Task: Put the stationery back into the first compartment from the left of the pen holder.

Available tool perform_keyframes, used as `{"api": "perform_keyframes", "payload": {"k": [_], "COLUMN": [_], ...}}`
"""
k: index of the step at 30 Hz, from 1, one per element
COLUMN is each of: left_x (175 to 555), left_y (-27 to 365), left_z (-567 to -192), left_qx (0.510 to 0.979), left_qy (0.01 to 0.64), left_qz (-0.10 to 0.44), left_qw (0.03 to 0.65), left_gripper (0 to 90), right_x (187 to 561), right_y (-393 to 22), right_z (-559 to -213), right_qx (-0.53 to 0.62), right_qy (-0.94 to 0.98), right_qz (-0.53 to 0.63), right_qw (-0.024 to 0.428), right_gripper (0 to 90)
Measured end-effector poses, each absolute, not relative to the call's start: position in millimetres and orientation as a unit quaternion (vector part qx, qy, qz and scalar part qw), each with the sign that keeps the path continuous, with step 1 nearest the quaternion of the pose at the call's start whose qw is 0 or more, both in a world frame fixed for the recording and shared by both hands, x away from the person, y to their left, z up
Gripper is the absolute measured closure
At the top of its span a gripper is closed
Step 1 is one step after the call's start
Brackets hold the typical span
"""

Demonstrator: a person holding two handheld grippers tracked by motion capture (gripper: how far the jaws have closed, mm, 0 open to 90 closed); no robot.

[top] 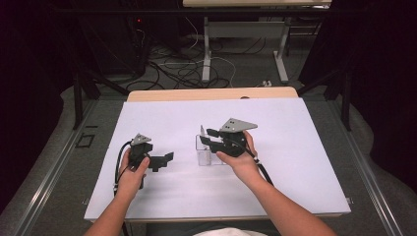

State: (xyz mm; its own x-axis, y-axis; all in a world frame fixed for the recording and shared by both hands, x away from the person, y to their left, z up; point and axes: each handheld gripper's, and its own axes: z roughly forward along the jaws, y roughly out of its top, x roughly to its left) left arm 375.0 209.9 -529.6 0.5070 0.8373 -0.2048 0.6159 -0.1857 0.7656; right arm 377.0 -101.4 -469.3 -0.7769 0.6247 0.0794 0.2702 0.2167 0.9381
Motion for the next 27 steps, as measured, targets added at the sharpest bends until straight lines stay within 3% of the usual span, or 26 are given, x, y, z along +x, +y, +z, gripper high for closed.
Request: {"api": "perform_keyframes", "payload": {"k": [6, 22, 27], "left_x": [375.1, 374.9, 374.8], "left_y": [209.7, 209.3, 209.8], "left_z": [-529.7, -529.6, -529.5], "left_qx": [0.758, 0.758, 0.758], "left_qy": [0.480, 0.480, 0.480], "left_qz": [0.132, 0.133, 0.132], "left_qw": [0.422, 0.421, 0.421], "left_gripper": [2.4, 2.4, 2.4], "right_x": [372.0, 353.8, 346.6], "right_y": [-116.1, -145.9, -153.8], "right_z": [-457.5, -429.0, -431.6], "right_qx": [0.295, 0.290, 0.302], "right_qy": [0.769, 0.775, 0.775], "right_qz": [0.547, 0.539, 0.532], "right_qw": [0.153, 0.156, 0.161], "right_gripper": [49.5, 39.8, 29.4]}}
